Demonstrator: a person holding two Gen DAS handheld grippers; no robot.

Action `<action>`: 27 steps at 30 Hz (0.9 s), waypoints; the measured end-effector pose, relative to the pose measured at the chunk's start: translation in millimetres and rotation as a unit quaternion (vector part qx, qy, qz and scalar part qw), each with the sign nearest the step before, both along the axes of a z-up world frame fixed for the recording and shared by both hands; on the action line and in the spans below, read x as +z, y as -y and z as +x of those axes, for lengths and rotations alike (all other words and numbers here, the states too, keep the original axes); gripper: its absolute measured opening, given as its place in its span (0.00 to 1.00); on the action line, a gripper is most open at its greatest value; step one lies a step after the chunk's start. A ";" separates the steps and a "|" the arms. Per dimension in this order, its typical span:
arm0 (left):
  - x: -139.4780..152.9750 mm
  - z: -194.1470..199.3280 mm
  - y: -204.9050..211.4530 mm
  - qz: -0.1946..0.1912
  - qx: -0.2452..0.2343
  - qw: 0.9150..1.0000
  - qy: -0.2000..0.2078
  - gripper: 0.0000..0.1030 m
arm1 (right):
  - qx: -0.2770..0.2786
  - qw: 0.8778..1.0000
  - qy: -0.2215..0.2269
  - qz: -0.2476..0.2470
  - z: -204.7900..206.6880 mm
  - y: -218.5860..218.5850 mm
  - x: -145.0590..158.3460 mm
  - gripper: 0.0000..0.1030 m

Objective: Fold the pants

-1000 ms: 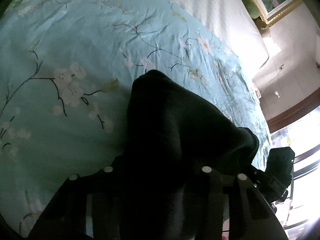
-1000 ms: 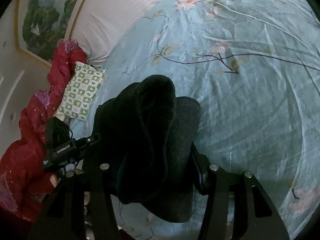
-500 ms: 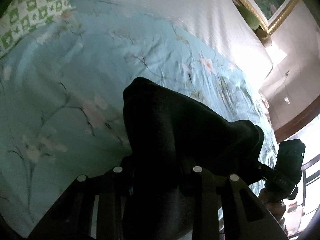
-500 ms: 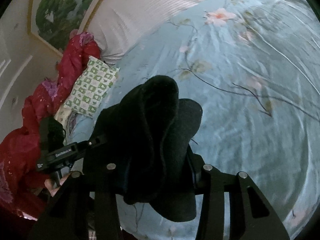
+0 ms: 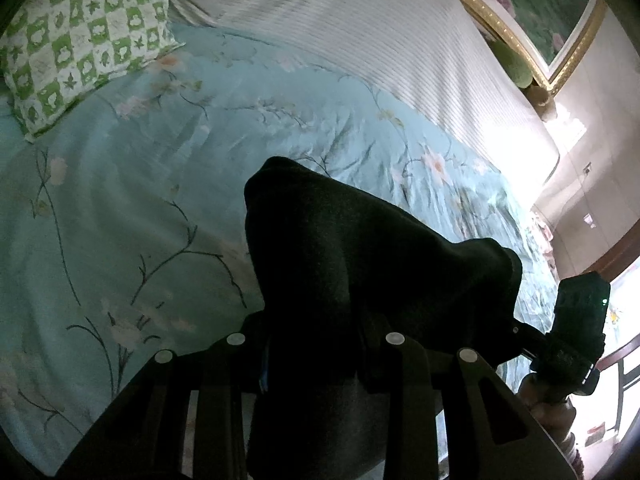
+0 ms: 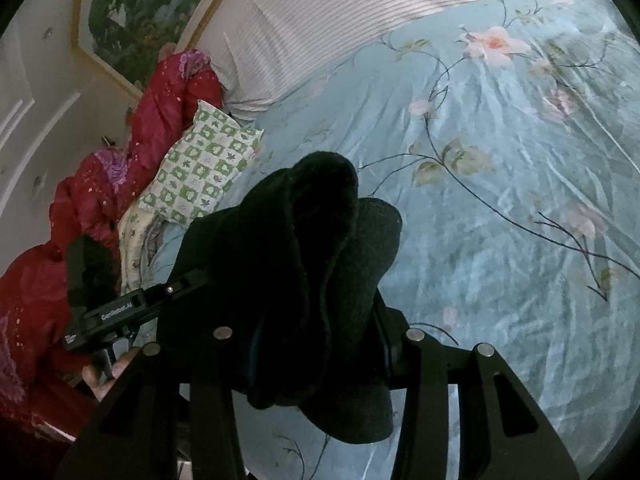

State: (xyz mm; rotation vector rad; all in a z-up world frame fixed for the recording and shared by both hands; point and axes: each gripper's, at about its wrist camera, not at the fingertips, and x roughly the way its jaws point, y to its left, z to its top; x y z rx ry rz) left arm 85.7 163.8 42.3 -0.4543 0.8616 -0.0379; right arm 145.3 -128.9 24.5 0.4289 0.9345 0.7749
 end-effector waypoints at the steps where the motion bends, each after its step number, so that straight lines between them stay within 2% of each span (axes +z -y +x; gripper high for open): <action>1: 0.2 0.6 -0.9 0.001 0.002 1.000 0.001 0.30 | 0.001 1.000 0.000 -0.002 2.7 -2.4 -0.2 0.44; 11: -5.0 21.4 -16.9 0.017 0.025 1.000 -0.003 0.30 | 0.016 1.000 -0.006 -0.018 38.7 -29.1 -4.5 0.44; 21: -27.0 38.5 -40.5 0.004 0.042 0.999 -0.021 0.30 | 0.032 0.999 -0.020 -0.034 66.8 -52.1 -20.4 0.44; 27: -35.0 38.6 -40.5 0.006 0.039 0.999 -0.023 0.34 | 0.029 0.998 -0.027 -0.042 71.0 -52.0 -32.1 0.49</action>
